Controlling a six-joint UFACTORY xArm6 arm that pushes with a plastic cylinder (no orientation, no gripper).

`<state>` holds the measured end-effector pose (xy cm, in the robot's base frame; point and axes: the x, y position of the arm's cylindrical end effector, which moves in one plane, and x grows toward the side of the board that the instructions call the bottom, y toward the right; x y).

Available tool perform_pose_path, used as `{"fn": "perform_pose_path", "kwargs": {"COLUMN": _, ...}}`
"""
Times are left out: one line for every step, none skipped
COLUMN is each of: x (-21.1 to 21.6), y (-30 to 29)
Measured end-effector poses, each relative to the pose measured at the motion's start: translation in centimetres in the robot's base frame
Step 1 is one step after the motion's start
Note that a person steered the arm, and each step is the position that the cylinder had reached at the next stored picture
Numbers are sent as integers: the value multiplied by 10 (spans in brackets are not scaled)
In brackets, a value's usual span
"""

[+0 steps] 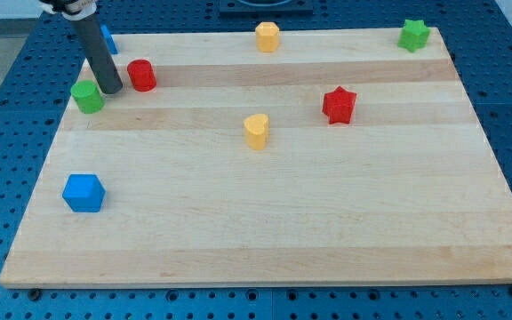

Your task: Push green circle down a bit

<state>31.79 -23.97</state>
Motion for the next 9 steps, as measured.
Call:
{"fn": "perform_pose_path", "kwargs": {"x": -14, "y": -4}}
{"fn": "perform_pose_path", "kwargs": {"x": -15, "y": -35}}
{"fn": "perform_pose_path", "kwargs": {"x": 7, "y": -40}}
{"fn": "perform_pose_path", "kwargs": {"x": 31, "y": -40}}
{"fn": "perform_pose_path", "kwargs": {"x": 44, "y": -40}}
{"fn": "perform_pose_path", "kwargs": {"x": 41, "y": -31}}
{"fn": "perform_pose_path", "kwargs": {"x": 40, "y": 0}}
{"fn": "perform_pose_path", "kwargs": {"x": 49, "y": 20}}
{"fn": "perform_pose_path", "kwargs": {"x": 56, "y": 42}}
